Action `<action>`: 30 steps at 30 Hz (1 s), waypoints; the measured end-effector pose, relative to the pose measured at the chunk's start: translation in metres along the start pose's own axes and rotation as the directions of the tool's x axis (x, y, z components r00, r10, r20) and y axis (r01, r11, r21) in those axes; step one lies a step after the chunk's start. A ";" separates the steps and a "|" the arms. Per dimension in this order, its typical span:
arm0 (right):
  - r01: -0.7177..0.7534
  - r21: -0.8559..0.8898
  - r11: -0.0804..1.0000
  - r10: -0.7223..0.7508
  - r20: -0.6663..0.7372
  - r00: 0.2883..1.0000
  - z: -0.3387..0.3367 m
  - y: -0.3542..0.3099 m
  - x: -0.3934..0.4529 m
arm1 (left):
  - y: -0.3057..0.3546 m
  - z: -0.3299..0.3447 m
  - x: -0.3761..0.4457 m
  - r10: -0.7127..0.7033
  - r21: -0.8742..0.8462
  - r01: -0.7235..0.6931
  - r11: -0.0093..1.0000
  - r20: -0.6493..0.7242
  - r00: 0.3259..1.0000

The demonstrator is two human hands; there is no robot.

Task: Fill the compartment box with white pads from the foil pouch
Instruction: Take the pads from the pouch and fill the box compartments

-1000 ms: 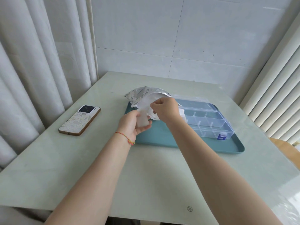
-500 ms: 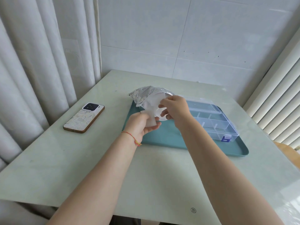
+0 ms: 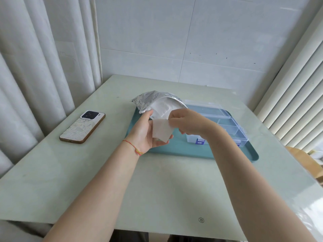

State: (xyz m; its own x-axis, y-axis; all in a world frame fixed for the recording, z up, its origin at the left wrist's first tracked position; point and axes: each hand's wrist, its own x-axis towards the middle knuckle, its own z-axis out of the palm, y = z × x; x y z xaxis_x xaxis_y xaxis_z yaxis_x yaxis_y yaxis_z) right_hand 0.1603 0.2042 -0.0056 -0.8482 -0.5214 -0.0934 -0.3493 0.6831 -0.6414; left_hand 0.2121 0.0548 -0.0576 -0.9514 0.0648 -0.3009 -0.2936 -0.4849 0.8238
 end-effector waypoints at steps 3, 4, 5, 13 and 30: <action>0.082 -0.207 0.975 -0.094 -0.050 0.994 0.008 -0.005 0.007 | 0.001 0.001 -0.001 -0.012 0.065 0.010 0.998 0.027 1.000; 0.106 -0.214 0.971 -0.128 -0.089 0.988 0.010 -0.005 0.009 | 0.001 0.001 -0.001 -0.011 0.085 0.007 0.996 0.040 0.999; 0.124 -0.201 0.972 -0.151 -0.126 0.980 0.012 -0.005 0.012 | 0.001 0.000 -0.001 -0.007 0.099 0.002 0.995 0.052 0.999; 0.186 -0.222 0.957 -0.236 -0.227 0.945 0.022 0.009 0.022 | -0.001 0.001 0.003 0.074 0.084 -0.075 0.994 0.006 0.997; 0.179 -0.578 0.796 -0.283 -0.095 0.954 0.034 0.007 0.014 | -0.001 -0.002 0.006 0.050 0.052 -0.049 0.997 -0.001 0.999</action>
State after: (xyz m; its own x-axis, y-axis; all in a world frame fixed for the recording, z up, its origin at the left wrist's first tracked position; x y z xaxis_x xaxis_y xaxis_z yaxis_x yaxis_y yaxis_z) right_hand 0.1598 0.1847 -0.0369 -0.7485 -0.6424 0.1647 -0.6598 0.7463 -0.0874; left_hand 0.2070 0.0534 -0.0609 -0.9648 0.0402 -0.2600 -0.2505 -0.4414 0.8616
